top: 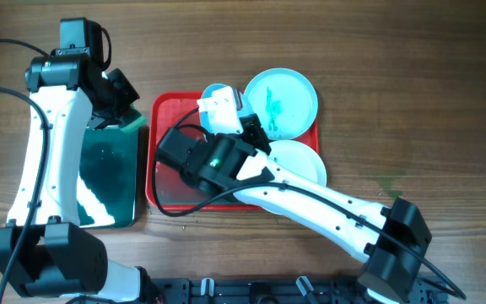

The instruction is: Clean dirty plates on tray and stack at the side

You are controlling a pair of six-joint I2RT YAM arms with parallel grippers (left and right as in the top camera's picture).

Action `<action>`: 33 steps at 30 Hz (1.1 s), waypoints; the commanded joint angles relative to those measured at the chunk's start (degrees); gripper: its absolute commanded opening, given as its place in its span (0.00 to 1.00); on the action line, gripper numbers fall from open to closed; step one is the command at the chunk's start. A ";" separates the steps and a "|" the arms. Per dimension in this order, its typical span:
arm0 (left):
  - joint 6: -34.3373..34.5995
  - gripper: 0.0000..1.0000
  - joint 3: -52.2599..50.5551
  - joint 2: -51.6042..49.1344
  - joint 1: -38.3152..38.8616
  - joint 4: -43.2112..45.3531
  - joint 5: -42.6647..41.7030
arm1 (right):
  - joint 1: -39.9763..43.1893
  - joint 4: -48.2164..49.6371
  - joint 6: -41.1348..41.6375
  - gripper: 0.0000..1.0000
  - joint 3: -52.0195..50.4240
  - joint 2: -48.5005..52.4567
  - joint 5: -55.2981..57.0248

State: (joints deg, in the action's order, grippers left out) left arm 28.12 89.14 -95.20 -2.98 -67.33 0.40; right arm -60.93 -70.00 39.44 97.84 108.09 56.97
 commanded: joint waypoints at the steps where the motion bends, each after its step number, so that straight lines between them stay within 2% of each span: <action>1: -0.92 0.04 0.33 -0.33 -0.20 -0.02 0.79 | 0.63 0.76 1.05 0.04 -2.29 -1.05 -1.73; 6: -0.92 0.04 0.33 -0.33 -0.20 0.00 0.79 | 1.07 3.13 -0.68 0.04 -6.75 -1.07 -1.88; 11: -0.92 0.04 0.33 -0.33 -0.20 0.02 0.79 | 1.01 4.42 -8.70 0.04 -2.91 -1.86 12.61; 12: -0.92 0.04 0.33 -0.33 -0.20 0.00 0.79 | 1.01 6.56 -11.08 0.04 -2.73 -2.29 12.37; 16: -0.92 0.04 0.33 -0.33 -0.20 0.00 0.79 | 1.01 8.04 -10.93 0.04 -5.03 -2.12 -0.09; 21: -0.94 0.04 0.33 -0.33 -0.20 0.20 0.81 | 1.01 7.54 -11.06 0.04 -5.53 -3.21 21.16; 22: -0.94 0.04 0.33 -0.33 -0.20 0.17 0.79 | 0.98 9.86 -12.48 0.04 -5.25 -3.61 18.86; 24: -0.92 0.04 0.33 -0.33 -0.17 0.20 0.76 | 0.90 14.56 -19.91 0.04 -5.22 -3.72 3.69; 30: -0.92 0.04 0.33 -0.33 -0.20 0.39 0.79 | 4.15 12.17 -15.41 0.04 -5.29 -7.32 -14.84; 33: -0.90 0.04 0.33 -0.33 -0.20 0.42 0.76 | 15.15 12.22 -15.47 0.04 -5.29 -12.68 -29.59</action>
State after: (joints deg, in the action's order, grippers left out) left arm 28.12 89.14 -95.20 -2.98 -67.11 0.40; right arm -54.68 -57.76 22.94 92.18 101.91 41.56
